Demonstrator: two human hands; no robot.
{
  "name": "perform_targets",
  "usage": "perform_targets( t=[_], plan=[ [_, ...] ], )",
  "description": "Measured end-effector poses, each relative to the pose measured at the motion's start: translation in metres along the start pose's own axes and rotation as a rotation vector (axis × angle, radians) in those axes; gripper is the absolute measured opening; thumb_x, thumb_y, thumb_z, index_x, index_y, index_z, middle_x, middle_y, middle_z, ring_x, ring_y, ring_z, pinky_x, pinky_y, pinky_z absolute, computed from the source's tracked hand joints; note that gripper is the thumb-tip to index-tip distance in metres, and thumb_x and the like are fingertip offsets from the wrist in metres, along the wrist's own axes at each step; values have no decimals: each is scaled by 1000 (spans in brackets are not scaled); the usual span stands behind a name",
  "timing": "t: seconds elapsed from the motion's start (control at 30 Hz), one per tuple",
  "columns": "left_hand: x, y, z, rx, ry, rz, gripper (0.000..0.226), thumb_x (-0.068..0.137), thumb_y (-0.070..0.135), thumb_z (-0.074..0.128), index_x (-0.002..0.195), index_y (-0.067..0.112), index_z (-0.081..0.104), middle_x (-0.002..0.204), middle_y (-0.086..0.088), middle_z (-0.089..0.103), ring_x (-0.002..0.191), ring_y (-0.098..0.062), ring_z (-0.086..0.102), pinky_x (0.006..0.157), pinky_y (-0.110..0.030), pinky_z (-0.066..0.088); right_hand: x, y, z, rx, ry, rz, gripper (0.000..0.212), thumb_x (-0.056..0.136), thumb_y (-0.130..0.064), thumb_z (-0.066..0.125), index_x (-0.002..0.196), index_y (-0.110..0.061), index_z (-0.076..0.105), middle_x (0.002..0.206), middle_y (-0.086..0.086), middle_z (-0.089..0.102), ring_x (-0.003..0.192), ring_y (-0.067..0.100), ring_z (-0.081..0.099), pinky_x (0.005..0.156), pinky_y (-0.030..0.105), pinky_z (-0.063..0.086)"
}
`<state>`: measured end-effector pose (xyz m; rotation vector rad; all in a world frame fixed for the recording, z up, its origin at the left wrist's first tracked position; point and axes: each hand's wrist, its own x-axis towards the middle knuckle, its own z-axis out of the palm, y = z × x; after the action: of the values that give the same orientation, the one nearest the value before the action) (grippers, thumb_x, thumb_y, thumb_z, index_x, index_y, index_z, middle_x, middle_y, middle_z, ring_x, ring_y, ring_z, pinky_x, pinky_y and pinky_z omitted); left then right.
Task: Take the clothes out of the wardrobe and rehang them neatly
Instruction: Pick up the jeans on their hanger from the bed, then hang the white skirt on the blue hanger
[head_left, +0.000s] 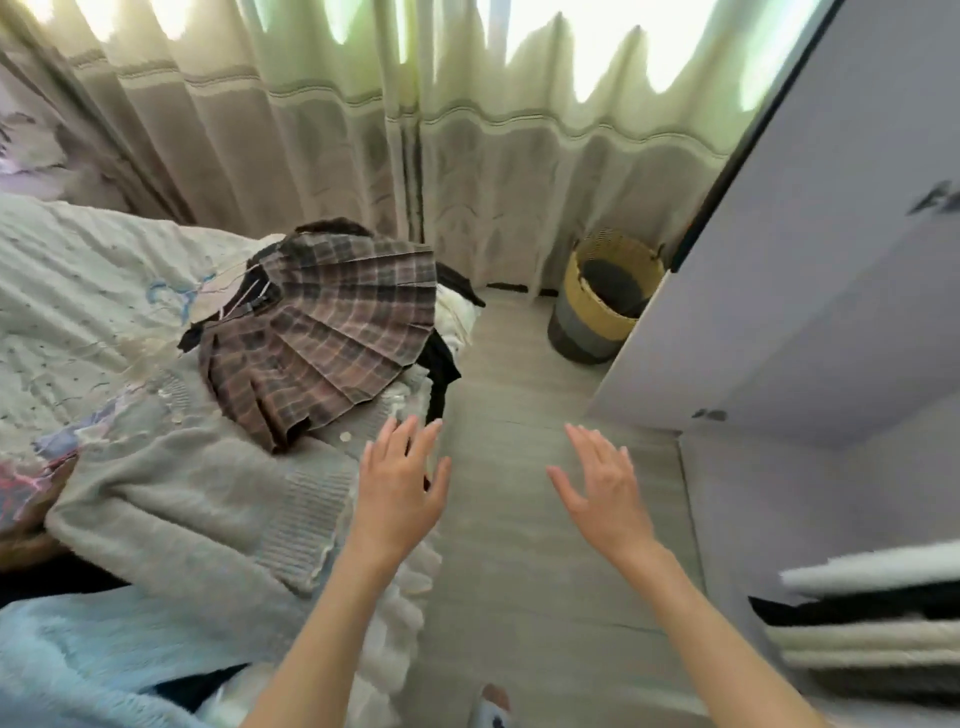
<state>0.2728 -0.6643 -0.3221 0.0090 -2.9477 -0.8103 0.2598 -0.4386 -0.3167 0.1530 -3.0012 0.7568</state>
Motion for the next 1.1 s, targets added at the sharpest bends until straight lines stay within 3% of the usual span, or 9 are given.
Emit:
perform_targets(
  t=[0.2,0.3,0.4,0.5,0.6,0.7,0.93,1.1],
  plan=[
    [56,99,54,4,-151,282,55,85,44,35,124,13,57,126,-17,56,121,-41,48,96,-57,41,-1,84,-62,-16,115,208,78,80,-61,22,144,-17,31,150,2,33,141,18,22,116,37,5],
    [88,143,78,-17,-191,394,59,85,49,31,130,16,53,134,-15,50,130,-37,40,103,-53,33,-1,121,-84,-19,165,335,68,88,-56,26,146,-20,24,153,-2,26,143,13,16,116,34,2],
    [124,186,106,-40,-261,465,63,86,52,29,138,20,43,145,-10,39,139,-30,25,111,-45,21,4,155,-105,-8,265,468,76,83,-62,21,147,-20,23,152,-2,27,142,13,17,115,35,4],
    [167,230,137,-71,-334,559,57,90,47,34,141,21,38,147,-8,35,140,-28,21,112,-42,18,21,192,-129,-12,397,603,62,92,-47,41,144,-14,31,148,6,35,140,20,27,114,40,12],
    [209,275,164,-90,-367,719,54,91,42,38,139,19,41,145,-9,38,139,-31,24,111,-45,21,36,227,-155,-44,535,707,57,93,-37,50,141,-9,35,144,10,41,136,25,34,112,42,19],
    [245,315,181,-89,-435,841,48,94,35,45,139,19,40,146,-9,37,139,-31,24,111,-44,20,44,249,-169,-62,558,851,56,95,-33,49,143,-11,31,146,8,38,135,23,33,112,36,21],
    [296,440,211,-232,-616,1051,47,94,28,50,139,17,40,140,-8,41,133,-28,30,107,-40,26,35,286,-206,-71,672,1101,55,95,-30,49,143,-13,31,143,6,40,133,21,33,113,41,17],
    [280,525,238,-261,-678,1226,64,84,52,32,134,15,46,134,-9,47,127,-31,39,102,-44,33,13,320,-267,-144,826,1198,51,97,-26,46,144,-13,30,144,8,39,134,22,31,113,42,23]
  ],
)
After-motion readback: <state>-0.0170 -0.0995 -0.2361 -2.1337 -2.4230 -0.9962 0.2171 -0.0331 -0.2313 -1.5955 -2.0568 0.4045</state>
